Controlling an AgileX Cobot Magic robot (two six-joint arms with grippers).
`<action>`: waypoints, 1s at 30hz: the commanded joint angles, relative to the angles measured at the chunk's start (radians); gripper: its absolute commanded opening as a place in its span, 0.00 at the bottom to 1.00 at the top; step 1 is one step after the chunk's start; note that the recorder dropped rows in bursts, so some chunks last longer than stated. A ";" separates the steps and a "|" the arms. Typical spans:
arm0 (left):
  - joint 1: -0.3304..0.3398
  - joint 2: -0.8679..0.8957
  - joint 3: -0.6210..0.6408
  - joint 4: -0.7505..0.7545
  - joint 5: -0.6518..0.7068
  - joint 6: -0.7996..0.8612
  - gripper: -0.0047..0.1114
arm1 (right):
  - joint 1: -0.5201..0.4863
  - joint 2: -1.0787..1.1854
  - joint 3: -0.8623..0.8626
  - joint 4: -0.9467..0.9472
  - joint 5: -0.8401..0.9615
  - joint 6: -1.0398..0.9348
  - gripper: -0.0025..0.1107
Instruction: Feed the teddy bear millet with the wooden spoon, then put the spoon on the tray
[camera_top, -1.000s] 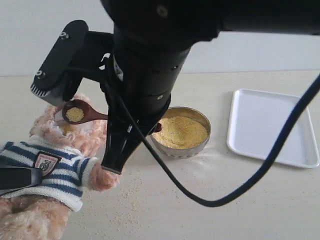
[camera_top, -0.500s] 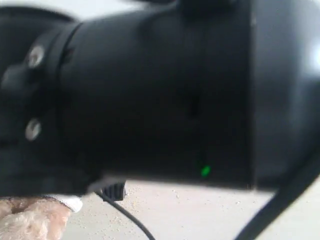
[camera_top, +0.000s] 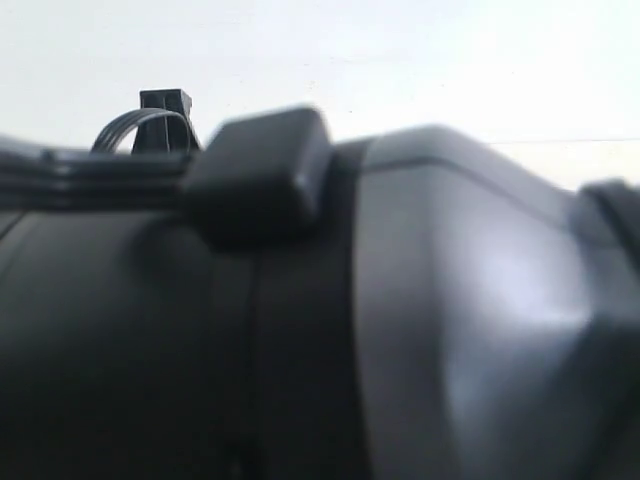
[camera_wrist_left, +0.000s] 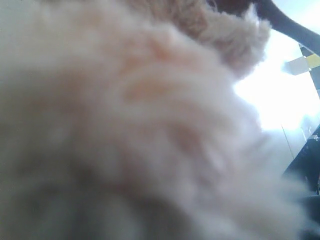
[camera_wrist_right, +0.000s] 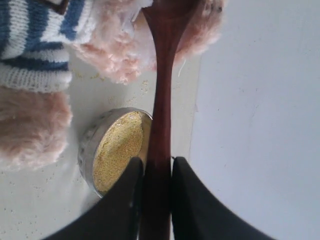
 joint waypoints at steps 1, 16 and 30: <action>0.004 -0.007 0.001 -0.023 0.022 0.005 0.08 | 0.001 -0.003 -0.004 -0.018 0.001 0.017 0.03; 0.004 -0.007 0.001 -0.023 0.022 0.005 0.08 | -0.043 -0.049 0.100 -0.046 0.001 0.077 0.03; 0.004 -0.007 0.001 -0.023 0.022 0.005 0.08 | -0.136 -0.293 0.102 0.248 0.001 0.202 0.03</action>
